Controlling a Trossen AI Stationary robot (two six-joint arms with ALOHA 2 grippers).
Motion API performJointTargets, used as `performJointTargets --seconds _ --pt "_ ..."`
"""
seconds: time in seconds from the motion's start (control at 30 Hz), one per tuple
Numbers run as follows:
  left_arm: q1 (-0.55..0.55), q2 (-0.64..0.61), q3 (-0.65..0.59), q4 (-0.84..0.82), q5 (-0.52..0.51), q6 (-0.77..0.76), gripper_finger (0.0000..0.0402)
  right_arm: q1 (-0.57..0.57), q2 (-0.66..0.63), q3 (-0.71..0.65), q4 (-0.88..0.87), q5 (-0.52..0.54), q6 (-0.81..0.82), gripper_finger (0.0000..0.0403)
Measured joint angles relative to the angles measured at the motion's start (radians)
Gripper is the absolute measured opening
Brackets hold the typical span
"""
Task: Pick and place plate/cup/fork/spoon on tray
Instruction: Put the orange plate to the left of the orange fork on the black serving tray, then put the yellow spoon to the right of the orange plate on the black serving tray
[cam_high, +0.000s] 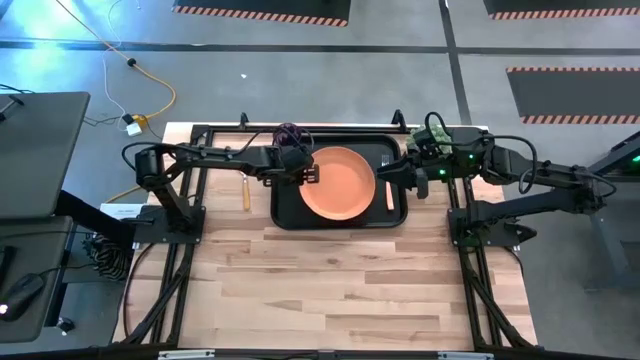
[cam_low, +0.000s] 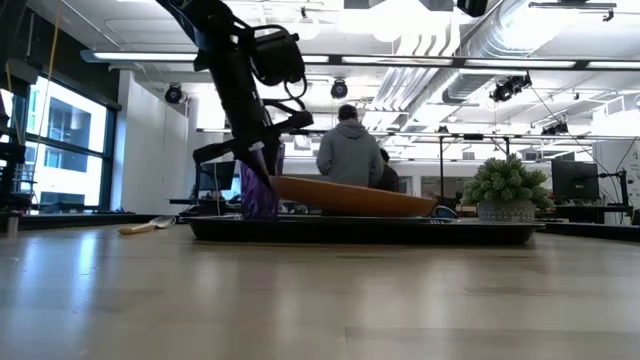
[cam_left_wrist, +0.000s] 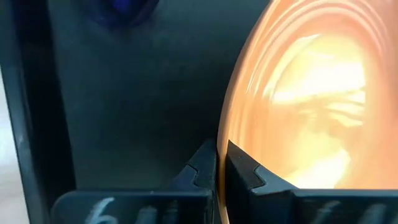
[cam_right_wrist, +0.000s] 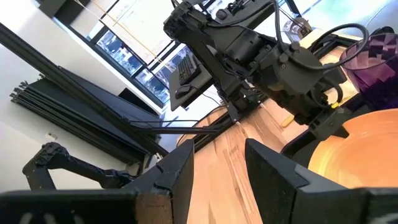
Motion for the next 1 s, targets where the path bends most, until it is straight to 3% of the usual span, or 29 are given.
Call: performJointTargets --seconds 0.37,1.0 --pt "0.007 0.0 0.0 -0.035 -0.005 0.013 0.0025 0.0 0.0 0.0 0.0 0.0 0.001 0.0135" --pt "0.021 0.0 0.0 -0.086 0.022 0.048 0.0028 0.0 0.0 0.0 0.0 0.0 0.001 0.0135"
